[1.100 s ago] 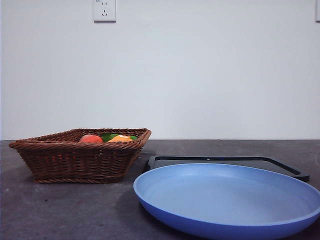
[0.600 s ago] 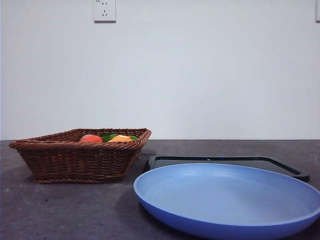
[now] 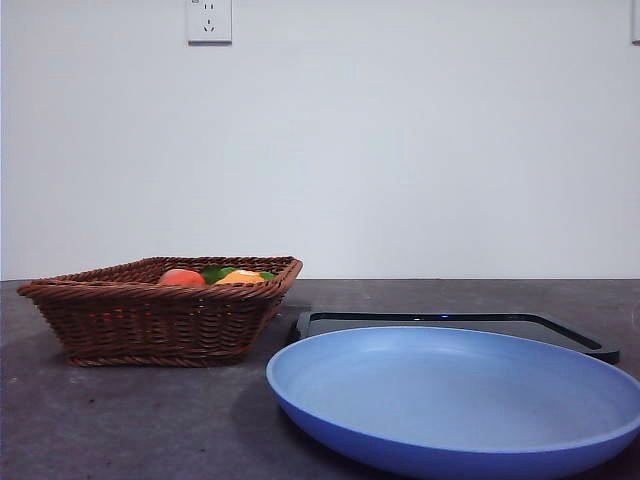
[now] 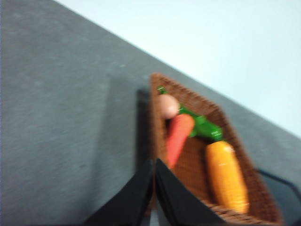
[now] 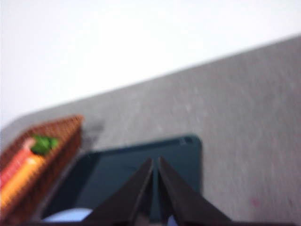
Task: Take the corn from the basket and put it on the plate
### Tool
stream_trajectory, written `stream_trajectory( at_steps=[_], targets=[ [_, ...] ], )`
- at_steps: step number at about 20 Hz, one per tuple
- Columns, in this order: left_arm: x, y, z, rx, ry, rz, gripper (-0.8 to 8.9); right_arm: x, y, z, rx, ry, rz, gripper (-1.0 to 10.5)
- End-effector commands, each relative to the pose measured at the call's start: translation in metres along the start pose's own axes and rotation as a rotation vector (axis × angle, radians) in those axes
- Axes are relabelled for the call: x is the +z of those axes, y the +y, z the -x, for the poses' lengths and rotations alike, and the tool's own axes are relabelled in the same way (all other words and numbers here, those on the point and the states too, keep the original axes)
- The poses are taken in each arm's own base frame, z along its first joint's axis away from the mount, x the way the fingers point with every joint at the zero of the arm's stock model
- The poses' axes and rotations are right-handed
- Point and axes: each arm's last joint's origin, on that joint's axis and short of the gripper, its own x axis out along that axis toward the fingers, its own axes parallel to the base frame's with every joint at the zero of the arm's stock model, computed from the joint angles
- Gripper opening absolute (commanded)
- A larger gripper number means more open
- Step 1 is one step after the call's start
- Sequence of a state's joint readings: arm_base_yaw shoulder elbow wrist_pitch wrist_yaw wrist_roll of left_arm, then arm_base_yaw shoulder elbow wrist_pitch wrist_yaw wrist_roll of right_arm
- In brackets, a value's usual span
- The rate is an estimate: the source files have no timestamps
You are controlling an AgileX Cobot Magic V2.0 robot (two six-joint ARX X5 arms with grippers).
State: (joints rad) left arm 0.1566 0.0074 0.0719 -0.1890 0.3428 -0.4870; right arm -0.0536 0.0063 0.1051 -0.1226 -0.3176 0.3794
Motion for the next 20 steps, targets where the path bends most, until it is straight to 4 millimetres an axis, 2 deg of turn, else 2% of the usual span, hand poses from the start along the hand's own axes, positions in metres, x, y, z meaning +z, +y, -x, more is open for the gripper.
stream_trajectory(
  at_steps=[1,12,20],
  targets=[
    [0.017,-0.012,0.007,-0.046,-0.023,0.014,0.07,0.017,0.009,0.005,0.031,-0.052,-0.009,0.0],
    [0.068,-0.049,0.018,-0.168,0.079,-0.055,0.07,0.068,0.036,0.016,0.100,0.069,0.032,0.0],
    [0.099,-0.072,0.018,-0.299,0.251,-0.168,0.07,0.102,0.051,0.010,0.156,0.303,0.122,0.0]
  ],
)
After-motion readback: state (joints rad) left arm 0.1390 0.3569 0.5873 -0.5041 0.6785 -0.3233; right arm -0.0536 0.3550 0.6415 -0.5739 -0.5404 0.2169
